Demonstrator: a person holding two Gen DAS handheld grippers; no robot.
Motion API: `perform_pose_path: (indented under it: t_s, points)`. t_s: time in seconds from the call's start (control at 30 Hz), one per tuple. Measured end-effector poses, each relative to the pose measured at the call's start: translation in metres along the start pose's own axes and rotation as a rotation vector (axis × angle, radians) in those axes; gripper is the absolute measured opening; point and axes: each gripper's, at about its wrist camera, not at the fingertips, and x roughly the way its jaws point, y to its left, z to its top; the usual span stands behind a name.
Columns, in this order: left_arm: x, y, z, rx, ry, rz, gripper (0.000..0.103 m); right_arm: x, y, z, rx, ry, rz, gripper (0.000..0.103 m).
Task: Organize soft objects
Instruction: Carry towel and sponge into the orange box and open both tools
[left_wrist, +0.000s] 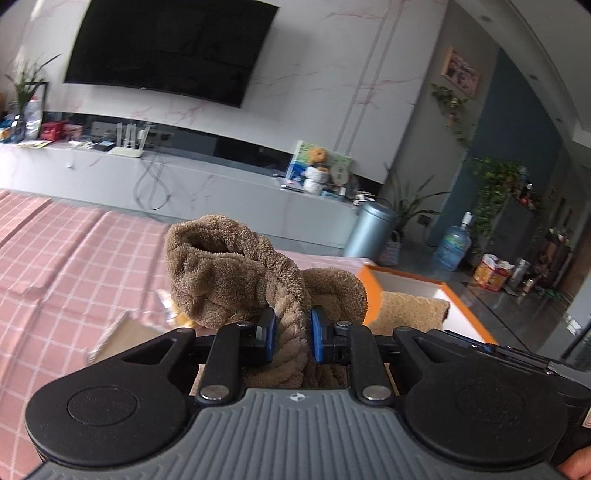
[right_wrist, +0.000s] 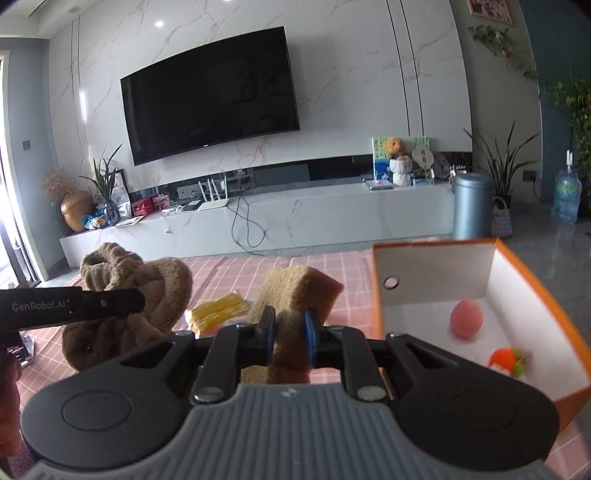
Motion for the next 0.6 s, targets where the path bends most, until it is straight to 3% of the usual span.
perform_pose_path:
  t_s: [0.33, 0.6]
  points:
    - [0.037, -0.08, 0.029, 0.114, -0.005, -0.216, 0.021, -0.019, -0.061, 0.05, -0.095, -0.042, -0.126, 0.015]
    - [0.093, -0.138, 0.035, 0.217, 0.089, -0.338, 0.021, -0.009, -0.11, 0.059, -0.174, 0.02, -0.216, 0.015]
